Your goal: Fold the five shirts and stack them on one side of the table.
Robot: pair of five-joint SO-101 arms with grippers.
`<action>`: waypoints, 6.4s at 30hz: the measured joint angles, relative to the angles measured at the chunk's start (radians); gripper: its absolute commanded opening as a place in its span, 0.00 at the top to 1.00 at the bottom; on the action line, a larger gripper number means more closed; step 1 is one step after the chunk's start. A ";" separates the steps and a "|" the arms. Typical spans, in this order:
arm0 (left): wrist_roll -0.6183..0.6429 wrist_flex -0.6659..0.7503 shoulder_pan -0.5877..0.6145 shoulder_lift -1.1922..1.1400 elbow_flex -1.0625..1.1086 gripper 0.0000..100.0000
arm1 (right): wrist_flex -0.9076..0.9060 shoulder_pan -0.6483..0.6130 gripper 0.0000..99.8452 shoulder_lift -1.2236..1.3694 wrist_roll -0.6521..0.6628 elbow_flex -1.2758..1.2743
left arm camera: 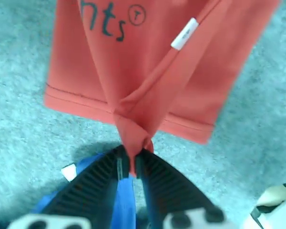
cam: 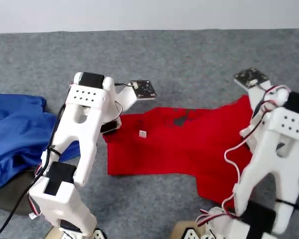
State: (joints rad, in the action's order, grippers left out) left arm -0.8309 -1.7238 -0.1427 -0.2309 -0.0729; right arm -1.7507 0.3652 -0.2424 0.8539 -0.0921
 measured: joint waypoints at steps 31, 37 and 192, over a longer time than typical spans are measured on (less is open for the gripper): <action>0.000 0.000 -0.109 0.003 0.250 0.91 | 0.000 0.147 0.99 -0.071 0.095 -0.187; 0.017 0.002 -0.186 0.003 0.334 0.91 | 0.000 0.124 0.99 -0.071 0.095 -0.187; 0.008 0.028 -0.029 0.020 0.226 0.99 | -0.002 0.127 0.99 -0.164 0.143 -0.264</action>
State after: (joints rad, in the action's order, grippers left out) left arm -0.8232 -1.6962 -0.1718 -0.2110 0.1527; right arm -1.7522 0.4925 -0.4066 0.9966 -0.3560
